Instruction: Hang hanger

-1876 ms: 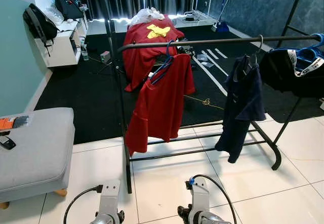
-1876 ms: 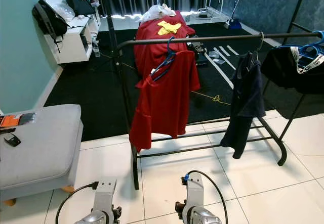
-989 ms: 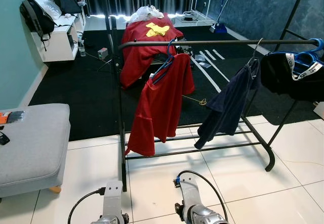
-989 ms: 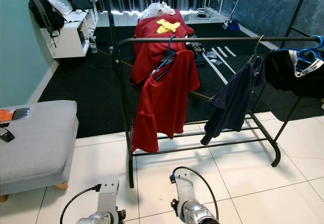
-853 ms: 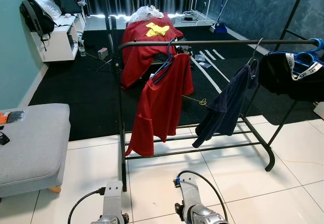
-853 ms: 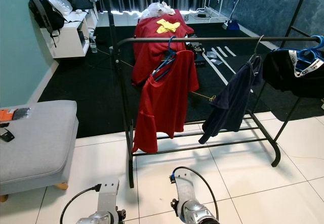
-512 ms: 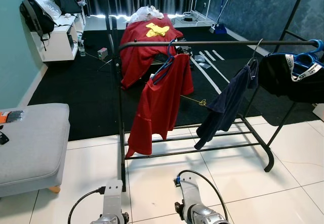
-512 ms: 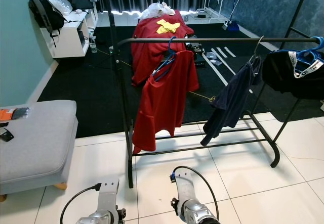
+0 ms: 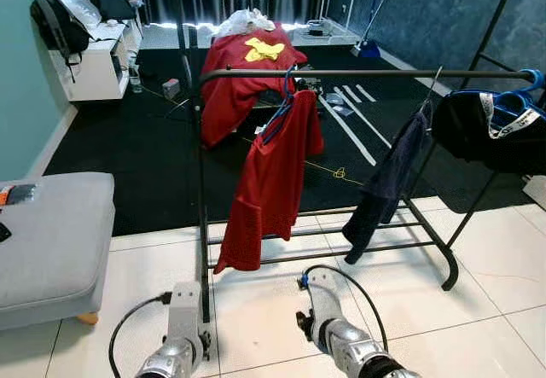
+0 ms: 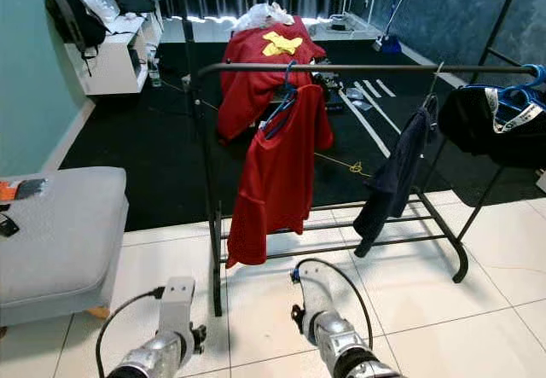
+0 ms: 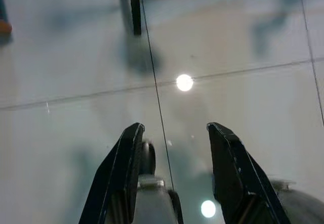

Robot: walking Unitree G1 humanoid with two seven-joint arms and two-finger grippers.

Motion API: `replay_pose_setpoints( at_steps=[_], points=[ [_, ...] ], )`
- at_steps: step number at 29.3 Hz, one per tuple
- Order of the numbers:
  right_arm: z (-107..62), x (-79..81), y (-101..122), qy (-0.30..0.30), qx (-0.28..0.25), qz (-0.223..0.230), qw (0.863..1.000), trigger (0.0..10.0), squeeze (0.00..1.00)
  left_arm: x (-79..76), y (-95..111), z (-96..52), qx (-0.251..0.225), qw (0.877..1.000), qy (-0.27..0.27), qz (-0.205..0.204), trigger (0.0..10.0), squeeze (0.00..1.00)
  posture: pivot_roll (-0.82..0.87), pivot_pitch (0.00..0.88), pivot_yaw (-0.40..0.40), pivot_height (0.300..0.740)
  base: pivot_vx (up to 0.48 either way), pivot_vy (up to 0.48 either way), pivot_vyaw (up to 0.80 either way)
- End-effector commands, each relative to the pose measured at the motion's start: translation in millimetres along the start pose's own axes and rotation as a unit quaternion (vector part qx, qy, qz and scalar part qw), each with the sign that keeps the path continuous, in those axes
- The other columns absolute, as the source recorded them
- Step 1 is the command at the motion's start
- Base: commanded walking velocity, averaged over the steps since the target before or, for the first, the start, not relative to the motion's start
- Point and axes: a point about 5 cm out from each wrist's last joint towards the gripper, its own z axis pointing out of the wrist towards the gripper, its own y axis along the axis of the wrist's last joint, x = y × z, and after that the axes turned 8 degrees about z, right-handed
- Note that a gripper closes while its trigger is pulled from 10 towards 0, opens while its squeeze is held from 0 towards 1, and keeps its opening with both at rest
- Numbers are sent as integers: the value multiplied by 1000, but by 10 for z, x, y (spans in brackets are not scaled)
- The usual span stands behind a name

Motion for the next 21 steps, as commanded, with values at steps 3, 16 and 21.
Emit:
replay_pose_setpoints(
  at_steps=[3,16,21],
  points=[
    [-14,27,387,30,-118,79,989,10000,0,223,321,-70,-128,990,47,22,10000,0,58,10,-21,740,0,0,0],
    [-180,41,753,52,-268,60,960,10000,0,363,804,-356,-277,959,60,-8,10000,0,44,20,-10,740,0,0,0],
    [-227,75,903,68,-294,57,952,10000,0,285,875,-459,-314,948,49,2,10000,0,19,33,-7,740,0,0,0]
  ],
)
